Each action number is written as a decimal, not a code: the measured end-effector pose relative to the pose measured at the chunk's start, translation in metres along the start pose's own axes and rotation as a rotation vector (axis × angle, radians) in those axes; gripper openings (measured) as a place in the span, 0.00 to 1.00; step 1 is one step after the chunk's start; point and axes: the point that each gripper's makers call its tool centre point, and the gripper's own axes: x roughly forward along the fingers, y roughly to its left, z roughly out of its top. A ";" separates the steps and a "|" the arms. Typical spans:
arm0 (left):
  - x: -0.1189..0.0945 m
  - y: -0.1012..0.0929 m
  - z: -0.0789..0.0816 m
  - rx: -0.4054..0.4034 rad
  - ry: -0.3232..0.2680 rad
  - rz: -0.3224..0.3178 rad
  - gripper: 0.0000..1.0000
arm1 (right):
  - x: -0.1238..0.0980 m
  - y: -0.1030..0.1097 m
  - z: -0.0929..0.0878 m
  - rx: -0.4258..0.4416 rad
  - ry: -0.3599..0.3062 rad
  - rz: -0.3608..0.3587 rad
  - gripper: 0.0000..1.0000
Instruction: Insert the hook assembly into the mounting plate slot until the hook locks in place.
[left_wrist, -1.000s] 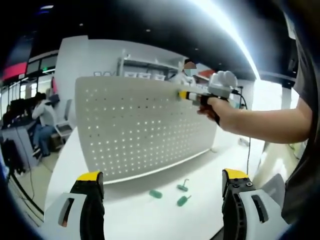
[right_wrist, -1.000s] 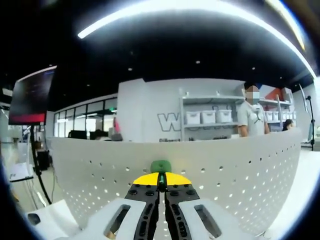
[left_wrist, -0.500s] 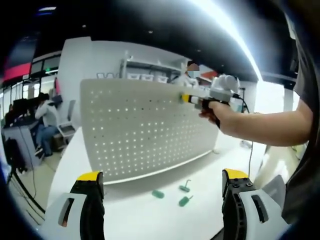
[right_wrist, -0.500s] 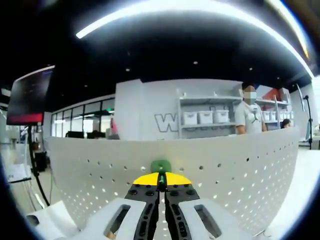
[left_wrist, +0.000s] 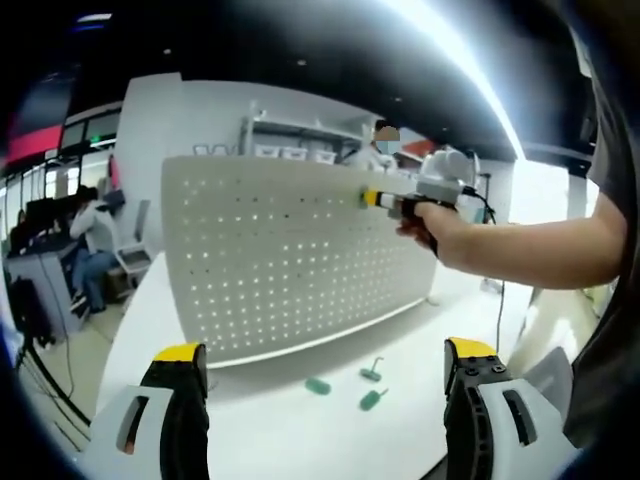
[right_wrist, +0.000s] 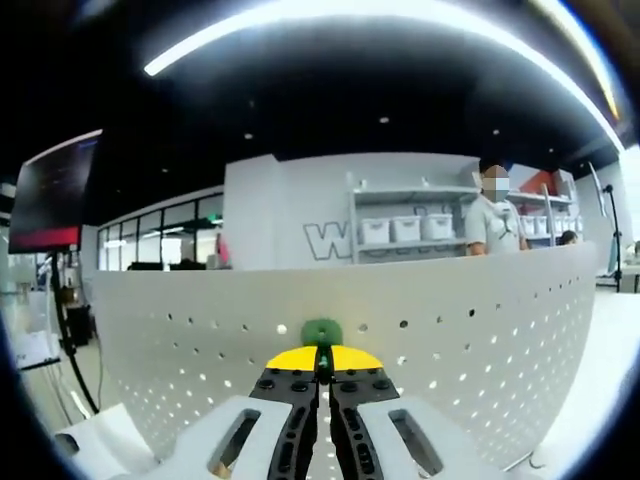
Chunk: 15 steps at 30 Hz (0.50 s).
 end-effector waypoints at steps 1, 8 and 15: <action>0.001 0.000 0.000 0.001 0.000 -0.002 1.00 | 0.000 0.000 0.000 -0.002 0.002 0.000 0.00; 0.001 -0.002 -0.001 0.003 0.003 -0.002 1.00 | 0.000 -0.001 -0.001 0.029 0.017 -0.008 0.00; -0.006 0.004 -0.003 -0.007 -0.001 0.022 1.00 | 0.000 0.000 -0.001 -0.001 0.015 -0.011 0.00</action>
